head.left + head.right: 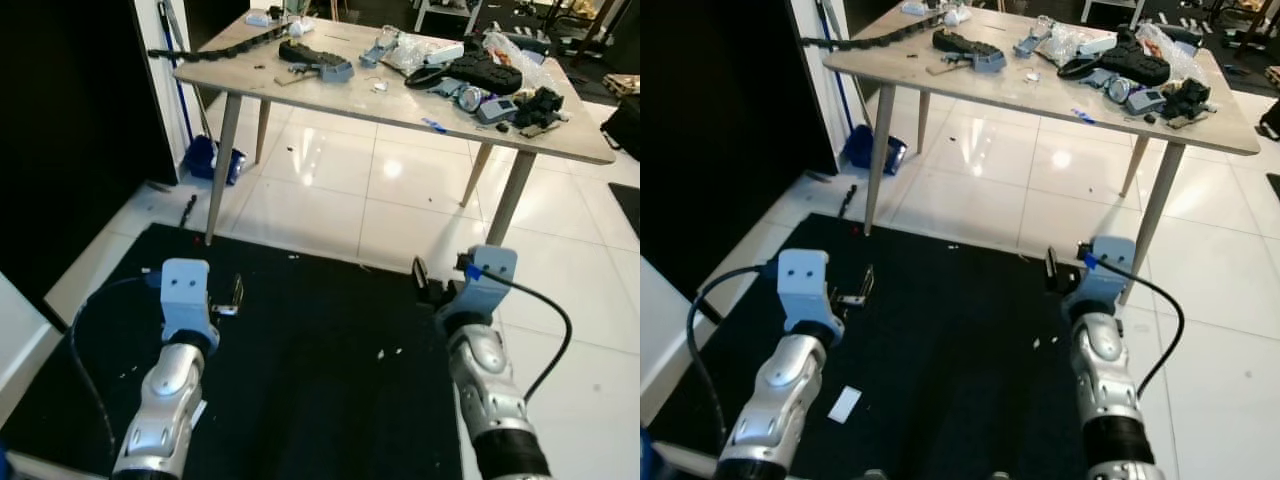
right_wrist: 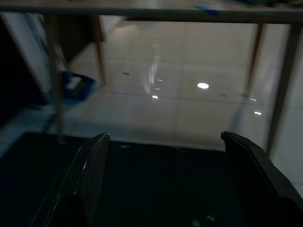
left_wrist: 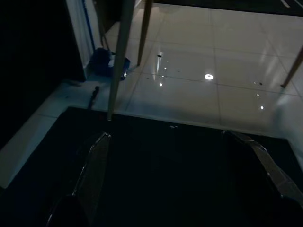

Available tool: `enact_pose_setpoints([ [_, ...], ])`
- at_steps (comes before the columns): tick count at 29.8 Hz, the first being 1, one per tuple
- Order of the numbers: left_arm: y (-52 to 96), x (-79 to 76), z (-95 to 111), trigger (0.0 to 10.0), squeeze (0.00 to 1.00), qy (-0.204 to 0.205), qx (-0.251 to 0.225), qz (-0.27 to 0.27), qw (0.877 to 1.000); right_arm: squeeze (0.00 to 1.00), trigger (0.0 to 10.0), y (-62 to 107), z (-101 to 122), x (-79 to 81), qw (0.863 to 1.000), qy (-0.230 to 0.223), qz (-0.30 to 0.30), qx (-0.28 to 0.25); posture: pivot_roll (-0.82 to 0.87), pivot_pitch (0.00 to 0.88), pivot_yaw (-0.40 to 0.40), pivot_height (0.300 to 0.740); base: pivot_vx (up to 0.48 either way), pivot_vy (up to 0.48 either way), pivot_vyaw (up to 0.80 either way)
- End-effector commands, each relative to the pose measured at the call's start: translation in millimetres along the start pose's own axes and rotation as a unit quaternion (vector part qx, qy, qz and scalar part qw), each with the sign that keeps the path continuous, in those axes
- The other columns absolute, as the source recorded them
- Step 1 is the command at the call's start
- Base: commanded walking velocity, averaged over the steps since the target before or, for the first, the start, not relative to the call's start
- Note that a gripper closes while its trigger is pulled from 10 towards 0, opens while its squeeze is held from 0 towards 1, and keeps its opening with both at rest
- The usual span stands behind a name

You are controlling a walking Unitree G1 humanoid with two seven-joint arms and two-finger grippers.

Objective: Picking trash to rubbish bin

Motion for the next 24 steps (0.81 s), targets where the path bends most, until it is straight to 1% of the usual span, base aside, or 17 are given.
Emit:
enact_pose_setpoints([
  [1, -1.2, -3.2, -0.4, 10.0, 0.0, -0.004, 0.003, -0.006, 1.0, 0.0, 10.0, 0.4, 1.4, -8.3, 1.0, 0.0, -0.012, 0.002, 0.01, 0.143, -0.056, 0.74, 0.292, 0.0, 0.0],
  [10, -4.3, 4.3, 8.7, 10.0, 0.0, -0.006, -0.011, 0.004, 1.0, 0.0, 10.0, -2.6, 0.4, -4.1, 1.0, -0.005, -0.006, 0.007, 0.03, 0.139, -0.062, 0.74, 0.292, 0.0, 0.0],
  [11, -4.1, 5.0, 8.8, 10.0, 0.0, -0.006, -0.011, 0.005, 1.0, 0.0, 10.0, -2.2, -0.3, -3.3, 1.0, -0.005, -0.005, 0.008, 0.03, 0.13, -0.058, 0.74, 0.292, 0.0, -0.46],
  [17, -2.7, 3.4, 7.6, 10.0, 0.0, -0.007, -0.01, 0.001, 1.0, 0.0, 10.0, -1.2, -4.1, -2.5, 1.0, -0.002, -0.002, 0.017, 0.03, 0.126, -0.051, 0.74, 0.291, 0.0, -0.52],
  [24, -3.3, 1.2, 8.2, 10.0, 0.0, -0.007, -0.01, -0.004, 1.0, 0.0, 10.0, 0.9, -5.2, -2.8, 1.0, 0.0, -0.002, 0.015, 0.02, 0.116, -0.046, 0.74, 0.291, 0.0, 0.0],
])
Point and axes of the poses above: a point about 5 cm out from each wrist's last joint towards the gripper, its own y axis pointing back from the gripper into the wrist, its own z axis along the axis of the wrist's last joint, x = y × z, the point moved 4 cm from there along -y, pointing out of the wrist towards the gripper, and after that the axes turned 11 degrees about -y, right-handed, at the moved point
